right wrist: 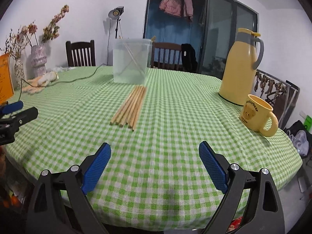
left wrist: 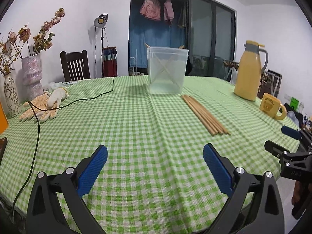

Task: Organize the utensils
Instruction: 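Withdraw both open tools from the container back toward the chopstick row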

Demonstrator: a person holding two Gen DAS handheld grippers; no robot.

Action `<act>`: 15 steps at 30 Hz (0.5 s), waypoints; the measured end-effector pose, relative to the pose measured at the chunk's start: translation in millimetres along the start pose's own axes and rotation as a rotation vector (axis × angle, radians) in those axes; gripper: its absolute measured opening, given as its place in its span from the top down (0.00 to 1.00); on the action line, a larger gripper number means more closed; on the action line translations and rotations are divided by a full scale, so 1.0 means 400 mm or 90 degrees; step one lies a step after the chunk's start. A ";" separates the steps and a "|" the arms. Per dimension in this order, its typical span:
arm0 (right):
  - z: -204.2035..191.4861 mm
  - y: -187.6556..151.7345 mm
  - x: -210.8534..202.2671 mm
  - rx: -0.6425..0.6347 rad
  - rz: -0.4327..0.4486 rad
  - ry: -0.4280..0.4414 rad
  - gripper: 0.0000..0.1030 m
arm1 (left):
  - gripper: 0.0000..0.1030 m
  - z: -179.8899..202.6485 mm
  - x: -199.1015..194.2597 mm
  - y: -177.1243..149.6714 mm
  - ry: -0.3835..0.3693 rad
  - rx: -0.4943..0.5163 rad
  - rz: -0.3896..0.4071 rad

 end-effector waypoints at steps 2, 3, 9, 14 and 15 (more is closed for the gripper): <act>0.001 0.002 0.014 -0.001 -0.013 -0.001 0.15 | 0.07 0.003 0.011 0.006 -0.004 0.000 -0.007; 0.001 0.003 0.020 0.002 -0.016 0.003 0.15 | 0.07 0.007 0.019 0.012 -0.006 0.002 -0.011; 0.023 0.035 0.059 0.026 -0.027 0.007 0.15 | 0.07 0.000 0.066 0.061 0.016 0.015 -0.023; 0.034 0.100 0.129 0.056 -0.072 0.025 0.15 | 0.07 -0.029 0.127 0.116 -0.014 -0.043 -0.048; 0.032 0.115 0.151 0.055 -0.087 0.023 0.15 | 0.07 -0.032 0.139 0.124 -0.017 -0.050 -0.054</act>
Point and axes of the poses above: each gripper's, at about its wrist camera, not at the fingertips, and x roughly the way its jaws point, z to its right, y to its top, the point moved 5 cm from there along x, roughly the way its jaws point, and after that the axes turned 6 degrees about -y, right-handed, at the moved point
